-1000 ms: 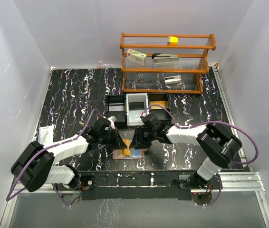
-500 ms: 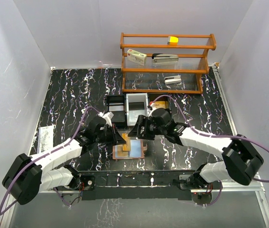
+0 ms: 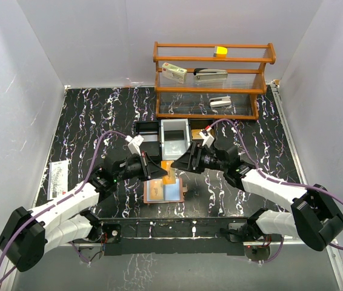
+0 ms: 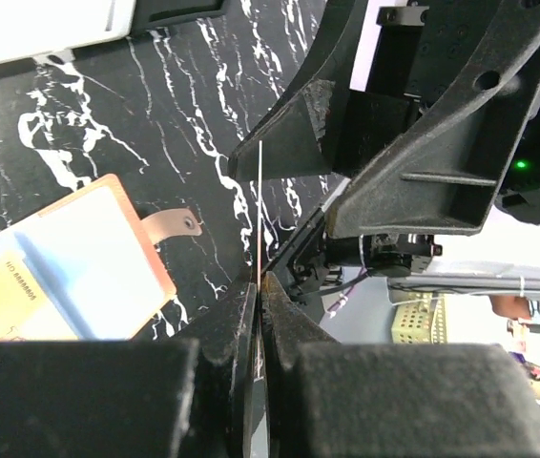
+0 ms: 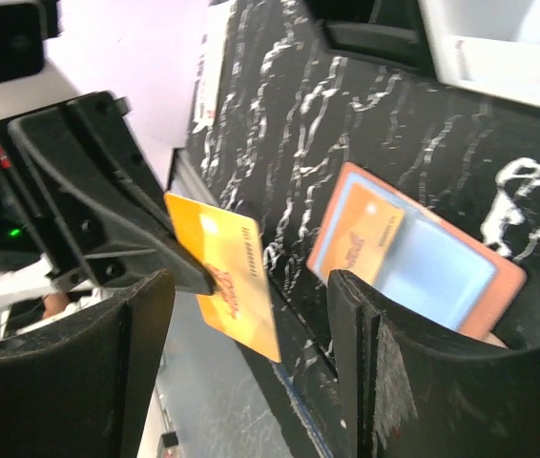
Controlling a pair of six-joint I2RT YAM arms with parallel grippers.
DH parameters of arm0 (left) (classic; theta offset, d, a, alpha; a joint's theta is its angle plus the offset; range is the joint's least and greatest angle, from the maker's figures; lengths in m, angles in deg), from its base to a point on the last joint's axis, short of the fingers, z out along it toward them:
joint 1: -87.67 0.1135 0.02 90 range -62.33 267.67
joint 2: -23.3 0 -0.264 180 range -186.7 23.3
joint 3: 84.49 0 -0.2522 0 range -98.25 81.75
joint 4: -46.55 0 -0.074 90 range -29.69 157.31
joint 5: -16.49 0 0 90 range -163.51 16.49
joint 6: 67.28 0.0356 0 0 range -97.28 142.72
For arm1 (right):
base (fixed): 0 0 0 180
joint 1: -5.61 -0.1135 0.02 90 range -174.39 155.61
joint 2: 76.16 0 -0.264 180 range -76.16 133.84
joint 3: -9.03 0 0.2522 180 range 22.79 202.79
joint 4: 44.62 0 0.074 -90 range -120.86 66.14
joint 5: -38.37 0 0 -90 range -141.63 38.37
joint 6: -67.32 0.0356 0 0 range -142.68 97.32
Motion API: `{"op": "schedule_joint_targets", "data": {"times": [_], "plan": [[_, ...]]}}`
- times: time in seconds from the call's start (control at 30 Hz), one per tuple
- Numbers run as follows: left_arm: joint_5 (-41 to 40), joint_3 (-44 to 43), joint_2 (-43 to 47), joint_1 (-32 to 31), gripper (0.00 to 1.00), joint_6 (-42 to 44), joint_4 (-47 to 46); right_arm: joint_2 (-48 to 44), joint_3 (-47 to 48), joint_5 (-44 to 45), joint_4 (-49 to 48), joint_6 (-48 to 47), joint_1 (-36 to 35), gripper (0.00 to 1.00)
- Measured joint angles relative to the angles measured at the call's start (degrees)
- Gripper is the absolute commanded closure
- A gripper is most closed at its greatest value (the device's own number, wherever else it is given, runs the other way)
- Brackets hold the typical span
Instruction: Take the credit cards out of the card holder
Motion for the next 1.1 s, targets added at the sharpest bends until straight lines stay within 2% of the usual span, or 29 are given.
{"op": "schedule_joint_targets", "data": {"times": [0.23,0.47,0.63,1.0,1.1], "plan": [[3.78,0.74,-0.15,0.28,1.00,-2.95,-6.54,0.00,0.00,-7.76,-6.19,1.20,0.28,0.47],[5.86,2.29,-0.11,1.77,1.00,-5.29,-10.51,0.11,-0.31,-15.67,-8.35,1.16,5.31,0.55],[7.72,3.02,-0.50,2.38,1.00,-7.21,-14.40,1.33,-0.31,-21.40,-10.97,1.60,5.86,0.60],[10.69,3.39,-2.49,2.38,1.00,-10.62,-21.22,2.29,-2.16,-25.22,-18.99,7.34,5.81,0.75],[11.10,3.39,-2.49,2.38,1.00,-10.80,-21.73,2.93,-2.19,-26.10,-21.07,8.94,5.81,0.77]]}}
